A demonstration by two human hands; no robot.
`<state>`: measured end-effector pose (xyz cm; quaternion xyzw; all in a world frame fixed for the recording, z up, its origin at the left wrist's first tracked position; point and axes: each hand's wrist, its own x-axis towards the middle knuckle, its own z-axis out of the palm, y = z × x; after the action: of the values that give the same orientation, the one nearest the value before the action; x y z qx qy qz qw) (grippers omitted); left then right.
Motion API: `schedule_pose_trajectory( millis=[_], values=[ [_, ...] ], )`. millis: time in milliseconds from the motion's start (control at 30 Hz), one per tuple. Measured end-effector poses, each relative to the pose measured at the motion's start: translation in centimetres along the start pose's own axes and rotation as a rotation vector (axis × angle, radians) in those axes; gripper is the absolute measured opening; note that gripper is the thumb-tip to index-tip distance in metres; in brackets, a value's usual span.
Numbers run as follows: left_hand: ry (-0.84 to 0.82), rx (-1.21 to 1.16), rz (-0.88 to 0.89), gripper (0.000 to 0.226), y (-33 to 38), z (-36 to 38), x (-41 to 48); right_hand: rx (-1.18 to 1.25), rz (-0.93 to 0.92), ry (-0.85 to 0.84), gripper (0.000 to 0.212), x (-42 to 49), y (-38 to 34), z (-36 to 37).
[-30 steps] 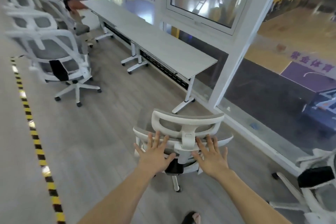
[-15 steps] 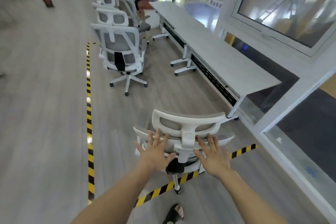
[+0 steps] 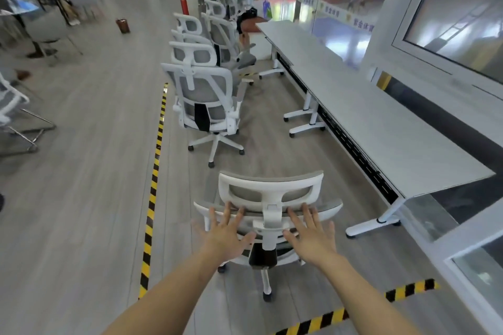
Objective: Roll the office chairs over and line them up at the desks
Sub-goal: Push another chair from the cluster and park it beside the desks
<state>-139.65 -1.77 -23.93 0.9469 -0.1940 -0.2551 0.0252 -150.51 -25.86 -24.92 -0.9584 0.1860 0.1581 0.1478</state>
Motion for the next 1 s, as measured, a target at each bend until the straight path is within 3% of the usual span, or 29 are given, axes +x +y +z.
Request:
schedule_pose_trajectory(
  millis=[567, 1000],
  values=[
    [-0.002, 0.006, 0.037, 0.091, -3.0, -12.6, 24.2, 0.015, 0.002, 0.013, 0.067, 26.2, -4.2, -8.0],
    [-0.048, 0.107, 0.152, 0.088, -6.4, -23.2, 40.2, -0.102, 0.091, -0.024, 0.086, 42.1, -8.5, -14.4]
  ],
)
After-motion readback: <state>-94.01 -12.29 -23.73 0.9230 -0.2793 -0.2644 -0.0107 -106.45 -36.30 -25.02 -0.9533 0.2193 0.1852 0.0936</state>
